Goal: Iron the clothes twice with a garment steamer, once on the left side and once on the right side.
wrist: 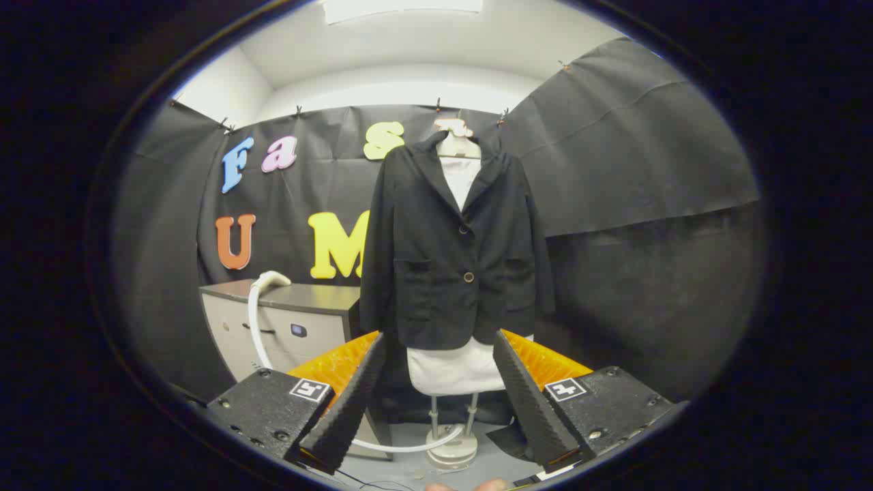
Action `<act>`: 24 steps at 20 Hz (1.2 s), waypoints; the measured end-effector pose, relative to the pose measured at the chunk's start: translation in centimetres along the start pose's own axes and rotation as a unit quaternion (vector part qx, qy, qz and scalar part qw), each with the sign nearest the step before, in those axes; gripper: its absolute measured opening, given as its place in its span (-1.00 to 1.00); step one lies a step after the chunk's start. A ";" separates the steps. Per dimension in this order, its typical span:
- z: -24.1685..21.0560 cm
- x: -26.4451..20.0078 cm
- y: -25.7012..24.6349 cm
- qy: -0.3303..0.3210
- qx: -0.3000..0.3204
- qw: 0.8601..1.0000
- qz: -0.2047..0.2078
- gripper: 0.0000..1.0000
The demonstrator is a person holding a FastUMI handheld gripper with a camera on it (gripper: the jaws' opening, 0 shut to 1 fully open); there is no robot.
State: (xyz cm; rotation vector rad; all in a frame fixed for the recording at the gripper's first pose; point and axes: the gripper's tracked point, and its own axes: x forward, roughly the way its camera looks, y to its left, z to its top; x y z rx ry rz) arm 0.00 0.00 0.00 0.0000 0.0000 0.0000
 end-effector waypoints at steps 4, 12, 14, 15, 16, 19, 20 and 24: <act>-0.4 0.2 0.2 0.011 0.004 1.000 0.010 0.98; -1.9 0.6 1.1 0.047 0.000 0.998 0.030 0.99; -2.2 1.0 1.6 0.058 0.000 0.998 0.033 0.99; -2.2 1.2 2.1 0.060 0.002 0.998 0.036 0.99; -2.3 1.5 2.5 0.062 0.003 0.997 0.038 0.99; -1.7 2.3 4.5 0.063 0.002 0.997 0.051 0.99; -1.4 2.6 5.4 0.059 0.001 0.997 0.056 0.99; 0.1 4.9 10.8 0.062 0.007 0.994 0.086 0.99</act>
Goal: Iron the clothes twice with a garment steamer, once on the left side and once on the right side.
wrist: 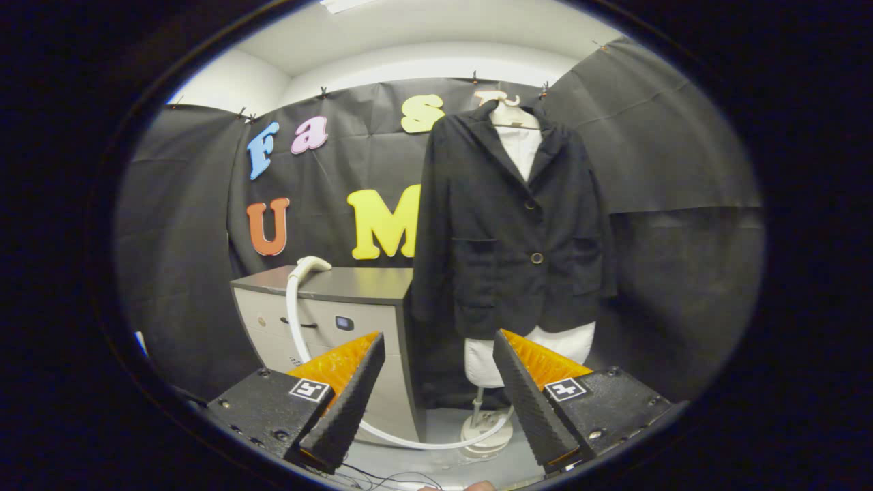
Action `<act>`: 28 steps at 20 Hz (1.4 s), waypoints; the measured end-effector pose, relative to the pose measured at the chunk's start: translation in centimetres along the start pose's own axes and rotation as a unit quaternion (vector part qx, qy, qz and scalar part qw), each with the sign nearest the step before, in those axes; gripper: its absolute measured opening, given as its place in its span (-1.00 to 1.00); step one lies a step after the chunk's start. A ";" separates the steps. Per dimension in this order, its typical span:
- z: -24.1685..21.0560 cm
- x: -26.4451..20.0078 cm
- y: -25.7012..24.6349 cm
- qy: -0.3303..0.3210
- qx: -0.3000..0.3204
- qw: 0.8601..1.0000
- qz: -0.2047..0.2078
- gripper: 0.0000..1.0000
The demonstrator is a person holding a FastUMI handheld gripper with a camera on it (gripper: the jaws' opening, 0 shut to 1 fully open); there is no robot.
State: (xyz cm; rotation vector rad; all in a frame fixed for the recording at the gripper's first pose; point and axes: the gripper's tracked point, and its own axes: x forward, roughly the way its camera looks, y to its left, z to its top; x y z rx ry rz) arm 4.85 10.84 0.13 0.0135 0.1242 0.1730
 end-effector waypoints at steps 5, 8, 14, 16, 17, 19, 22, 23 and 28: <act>4.6 3.7 8.5 -0.002 0.017 0.999 0.034 0.99; 8.1 5.7 14.0 -0.012 0.010 0.997 0.074 0.99; 11.9 12.4 23.2 0.030 0.009 0.988 0.153 0.98; 12.0 15.4 25.8 0.058 0.002 0.983 0.172 0.99; 12.2 16.7 27.3 0.065 -0.006 0.980 0.188 0.99; 11.6 19.8 29.8 0.091 -0.025 0.972 0.213 0.98; 10.1 24.8 31.8 0.149 -0.036 0.964 0.218 0.98; 9.6 26.5 32.3 0.166 -0.038 0.961 0.216 0.99; 4.8 33.6 34.3 0.265 -0.051 0.941 0.204 0.95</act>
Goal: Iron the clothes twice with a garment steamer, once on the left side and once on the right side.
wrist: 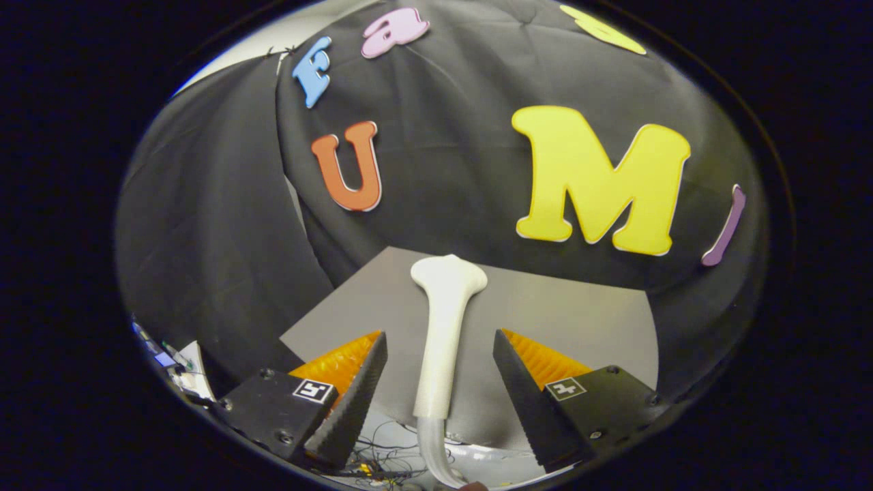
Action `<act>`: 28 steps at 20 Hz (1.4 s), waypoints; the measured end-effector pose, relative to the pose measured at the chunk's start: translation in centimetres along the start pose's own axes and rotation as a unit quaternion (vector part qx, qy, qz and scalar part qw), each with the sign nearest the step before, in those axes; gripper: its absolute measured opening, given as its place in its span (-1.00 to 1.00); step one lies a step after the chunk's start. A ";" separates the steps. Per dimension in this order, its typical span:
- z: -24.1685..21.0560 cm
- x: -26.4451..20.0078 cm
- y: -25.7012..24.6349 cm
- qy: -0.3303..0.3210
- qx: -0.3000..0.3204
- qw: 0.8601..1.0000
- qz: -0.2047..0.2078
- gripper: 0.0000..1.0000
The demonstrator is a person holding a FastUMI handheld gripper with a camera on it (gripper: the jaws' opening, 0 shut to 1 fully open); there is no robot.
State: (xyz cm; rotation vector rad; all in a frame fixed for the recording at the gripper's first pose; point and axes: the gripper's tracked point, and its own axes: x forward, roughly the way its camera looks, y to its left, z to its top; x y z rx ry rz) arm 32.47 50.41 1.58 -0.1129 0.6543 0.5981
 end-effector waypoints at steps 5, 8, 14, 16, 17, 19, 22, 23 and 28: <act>-2.3 5.3 -0.1 0.079 0.030 0.996 -0.006 0.89; -3.2 6.9 -0.9 0.102 0.023 0.994 -0.040 0.60; -3.1 8.1 -0.3 0.111 0.041 0.992 -0.052 0.00; -3.0 8.1 -0.3 0.102 0.054 0.992 -0.051 -0.12; -2.9 8.0 -0.3 0.093 0.066 0.992 -0.047 -0.19; -2.8 7.5 -0.6 0.076 0.099 0.991 -0.037 -0.26; -2.3 5.2 -0.7 0.048 0.122 0.991 -0.010 -0.34; -1.8 4.2 -0.8 0.031 0.118 0.992 -0.006 -0.35; 0.8 -2.2 -0.7 -0.051 0.125 0.991 0.014 -0.36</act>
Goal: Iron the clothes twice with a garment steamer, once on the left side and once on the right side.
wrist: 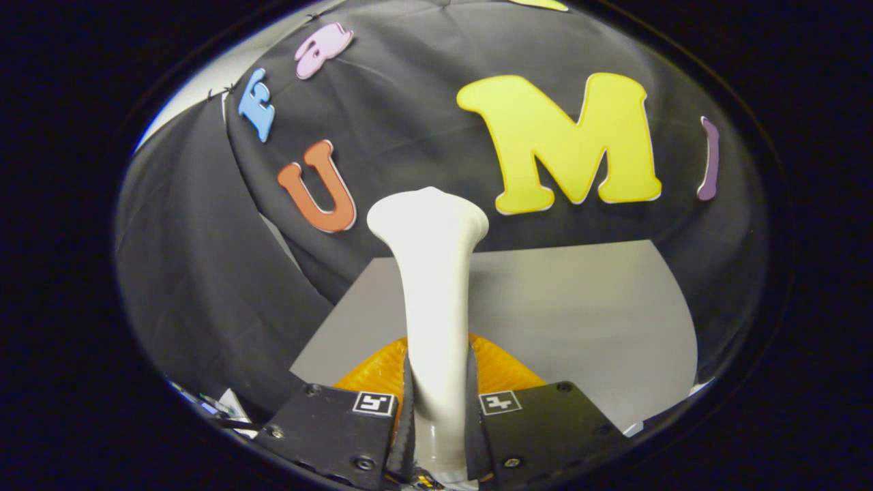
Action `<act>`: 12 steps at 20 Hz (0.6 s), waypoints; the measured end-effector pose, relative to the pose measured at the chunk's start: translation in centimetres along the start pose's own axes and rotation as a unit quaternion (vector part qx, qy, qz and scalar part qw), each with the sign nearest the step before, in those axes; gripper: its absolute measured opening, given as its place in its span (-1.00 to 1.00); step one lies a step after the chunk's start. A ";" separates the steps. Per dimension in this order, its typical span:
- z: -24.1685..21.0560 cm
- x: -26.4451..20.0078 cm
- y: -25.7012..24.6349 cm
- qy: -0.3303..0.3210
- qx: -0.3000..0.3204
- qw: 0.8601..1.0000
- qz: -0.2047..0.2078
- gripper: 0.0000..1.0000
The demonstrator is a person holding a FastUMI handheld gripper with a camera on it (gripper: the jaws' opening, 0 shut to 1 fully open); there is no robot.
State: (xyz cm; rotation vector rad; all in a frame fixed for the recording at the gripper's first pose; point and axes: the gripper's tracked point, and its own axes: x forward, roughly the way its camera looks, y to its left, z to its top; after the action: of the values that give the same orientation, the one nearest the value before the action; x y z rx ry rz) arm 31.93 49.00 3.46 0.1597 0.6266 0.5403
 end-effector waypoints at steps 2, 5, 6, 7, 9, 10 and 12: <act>1.1 -3.0 0.3 -0.032 -0.002 0.999 0.003 -0.36; 2.2 -7.9 0.1 -0.075 -0.010 0.997 0.007 -0.36; 2.4 -9.4 0.0 -0.089 -0.012 0.996 0.007 -0.36; 2.6 -11.2 -0.3 -0.103 -0.012 0.995 0.005 -0.36; 3.0 -14.9 -1.2 -0.130 -0.011 0.991 -0.005 -0.36; 3.0 -17.0 -1.7 -0.146 -0.012 0.989 -0.012 -0.36; 3.2 -21.0 -3.3 -0.179 -0.007 0.983 -0.029 -0.37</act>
State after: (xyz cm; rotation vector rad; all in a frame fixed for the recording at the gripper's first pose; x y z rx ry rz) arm 21.06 35.19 15.77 0.2181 0.2759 0.4454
